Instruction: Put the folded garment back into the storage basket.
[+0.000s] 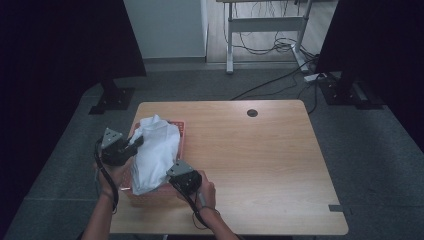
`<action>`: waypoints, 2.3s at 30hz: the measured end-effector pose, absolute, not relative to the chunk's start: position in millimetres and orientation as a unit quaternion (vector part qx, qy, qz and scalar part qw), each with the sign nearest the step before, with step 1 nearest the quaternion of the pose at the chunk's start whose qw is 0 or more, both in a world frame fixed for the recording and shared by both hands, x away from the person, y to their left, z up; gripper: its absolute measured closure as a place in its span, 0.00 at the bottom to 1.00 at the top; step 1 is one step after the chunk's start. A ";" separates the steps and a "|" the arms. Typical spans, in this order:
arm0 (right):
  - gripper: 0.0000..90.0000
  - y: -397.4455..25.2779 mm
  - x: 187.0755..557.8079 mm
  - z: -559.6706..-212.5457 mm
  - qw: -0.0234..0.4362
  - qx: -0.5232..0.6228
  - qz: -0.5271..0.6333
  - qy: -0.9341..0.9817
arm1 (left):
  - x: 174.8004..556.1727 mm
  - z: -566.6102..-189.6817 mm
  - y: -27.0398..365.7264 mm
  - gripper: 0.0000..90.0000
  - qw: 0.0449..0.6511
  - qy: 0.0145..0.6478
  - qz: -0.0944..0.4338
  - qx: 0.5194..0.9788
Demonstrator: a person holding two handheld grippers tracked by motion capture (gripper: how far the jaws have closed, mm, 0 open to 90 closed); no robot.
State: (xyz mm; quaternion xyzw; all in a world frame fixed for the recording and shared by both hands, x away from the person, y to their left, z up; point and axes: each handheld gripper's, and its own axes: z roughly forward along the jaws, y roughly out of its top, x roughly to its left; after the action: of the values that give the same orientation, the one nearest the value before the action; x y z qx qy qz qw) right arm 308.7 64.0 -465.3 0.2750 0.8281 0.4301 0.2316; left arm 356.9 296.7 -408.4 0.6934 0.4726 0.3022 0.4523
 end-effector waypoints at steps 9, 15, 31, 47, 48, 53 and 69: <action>0.86 72.4 316.3 -469.7 0.229 0.278 0.431 0.828 | 365.7 -410.8 299.7 0.82 0.444 0.475 0.305 0.696; 0.86 76.2 323.9 -474.7 0.224 0.282 0.431 0.827 | 374.4 -415.3 302.1 0.82 0.440 0.478 0.300 0.698; 0.31 56.8 331.6 -482.4 0.206 0.319 0.446 0.811 | 373.7 -436.4 297.9 0.31 0.428 0.509 0.275 0.694; 0.30 -14.1 317.8 -476.5 0.182 0.305 0.475 0.805 | 342.7 -453.0 245.5 0.32 0.441 0.453 0.244 0.735; 0.30 -20.1 316.1 -476.1 0.182 0.304 0.477 0.805 | 340.0 -453.5 242.0 0.32 0.443 0.448 0.242 0.738; 0.31 -52.3 305.8 -476.1 0.182 0.306 0.484 0.800 | 326.6 -456.4 222.5 0.31 0.452 0.428 0.236 0.746; 0.33 -157.0 259.7 -494.3 0.203 0.323 0.466 0.798 | 271.4 -485.9 163.3 0.31 0.472 0.379 0.211 0.768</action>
State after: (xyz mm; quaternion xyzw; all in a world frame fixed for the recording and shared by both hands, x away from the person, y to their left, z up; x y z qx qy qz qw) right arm 259.7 -157.0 -494.3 0.3230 0.7982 0.4663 0.2031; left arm 271.4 163.3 -485.9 0.7680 0.3786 0.2108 0.4716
